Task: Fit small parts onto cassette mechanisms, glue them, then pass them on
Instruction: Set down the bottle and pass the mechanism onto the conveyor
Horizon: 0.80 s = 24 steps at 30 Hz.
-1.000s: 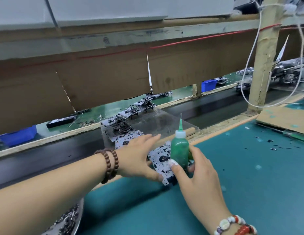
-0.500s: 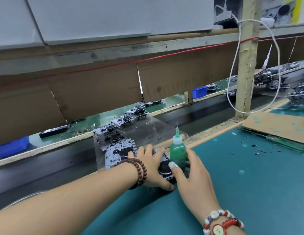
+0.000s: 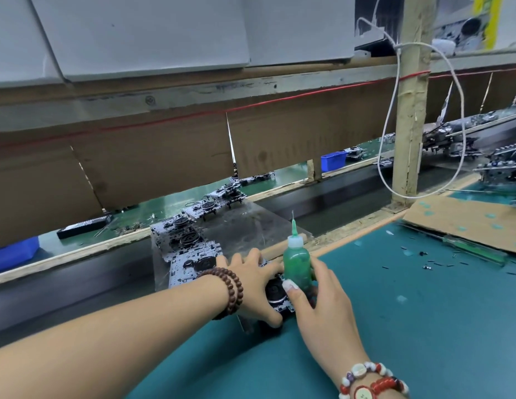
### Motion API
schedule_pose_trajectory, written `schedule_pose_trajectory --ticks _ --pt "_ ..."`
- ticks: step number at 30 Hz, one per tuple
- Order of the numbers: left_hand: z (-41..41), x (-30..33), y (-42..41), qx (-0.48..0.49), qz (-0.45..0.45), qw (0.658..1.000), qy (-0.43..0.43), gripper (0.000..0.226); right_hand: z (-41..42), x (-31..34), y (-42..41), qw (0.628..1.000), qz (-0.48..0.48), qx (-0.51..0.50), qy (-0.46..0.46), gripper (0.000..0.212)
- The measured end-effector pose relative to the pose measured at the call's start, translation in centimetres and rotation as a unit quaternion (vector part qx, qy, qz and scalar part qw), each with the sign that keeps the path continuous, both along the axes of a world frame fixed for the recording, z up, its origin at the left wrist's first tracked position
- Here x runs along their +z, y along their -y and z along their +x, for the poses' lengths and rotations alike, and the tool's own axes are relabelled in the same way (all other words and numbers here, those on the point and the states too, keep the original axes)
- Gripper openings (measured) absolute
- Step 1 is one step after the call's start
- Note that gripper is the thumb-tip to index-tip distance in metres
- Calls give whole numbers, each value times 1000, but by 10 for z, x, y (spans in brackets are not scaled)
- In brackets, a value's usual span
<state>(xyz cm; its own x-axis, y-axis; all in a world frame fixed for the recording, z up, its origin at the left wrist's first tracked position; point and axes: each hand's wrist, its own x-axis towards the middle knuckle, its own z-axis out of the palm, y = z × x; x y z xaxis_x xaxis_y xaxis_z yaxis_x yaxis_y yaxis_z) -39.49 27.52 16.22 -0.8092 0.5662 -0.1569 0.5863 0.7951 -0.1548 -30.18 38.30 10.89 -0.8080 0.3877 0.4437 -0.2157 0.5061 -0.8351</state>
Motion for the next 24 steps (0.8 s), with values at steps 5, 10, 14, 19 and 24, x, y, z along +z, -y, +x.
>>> schedule_pose_trajectory --ticks 5,10,14,19,24 --pt "2 4 2 -6 28 999 19 81 0 1 0 999 6 -10 -45 41" --pt "7 16 -1 -12 68 996 50 91 -1 4 -2 993 -16 -41 -106 45" --pt "0 31 -1 4 139 983 123 88 -1 12 -3 974 -130 -82 -165 32" --pt "-15 57 -5 7 230 954 193 85 -3 10 -3 964 -180 -91 -175 40" --pt "-45 69 -3 41 167 985 35 99 -5 -5 2 996 -43 -34 -75 42"
